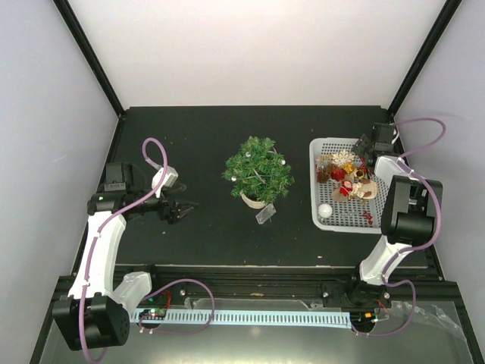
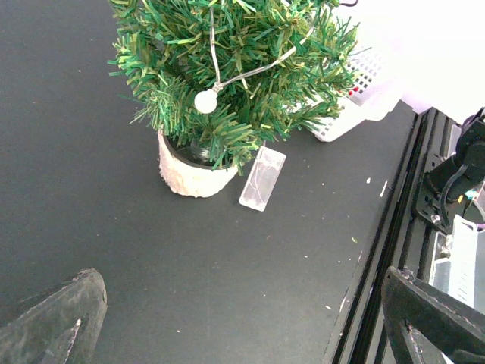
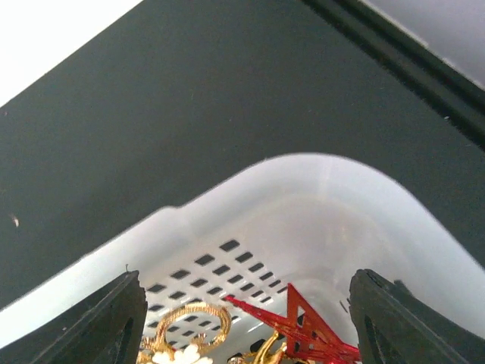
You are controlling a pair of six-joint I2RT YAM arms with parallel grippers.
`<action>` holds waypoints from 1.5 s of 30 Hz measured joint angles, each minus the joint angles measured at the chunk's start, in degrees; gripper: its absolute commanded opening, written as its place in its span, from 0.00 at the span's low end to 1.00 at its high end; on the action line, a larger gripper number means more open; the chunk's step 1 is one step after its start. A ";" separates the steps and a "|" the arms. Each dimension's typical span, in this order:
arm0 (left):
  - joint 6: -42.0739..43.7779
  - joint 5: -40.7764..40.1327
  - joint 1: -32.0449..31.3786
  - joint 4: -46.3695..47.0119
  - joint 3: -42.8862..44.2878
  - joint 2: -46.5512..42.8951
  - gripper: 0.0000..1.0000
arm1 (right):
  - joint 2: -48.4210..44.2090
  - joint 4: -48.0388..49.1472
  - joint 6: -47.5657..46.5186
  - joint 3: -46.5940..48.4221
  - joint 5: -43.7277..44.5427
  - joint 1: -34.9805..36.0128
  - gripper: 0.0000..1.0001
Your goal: Decorate the small christmas tree
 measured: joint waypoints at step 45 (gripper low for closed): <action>2.08 1.09 0.00 -2.38 0.94 -0.07 0.99 | -1.40 -1.25 -0.57 -3.63 -26.73 0.50 0.56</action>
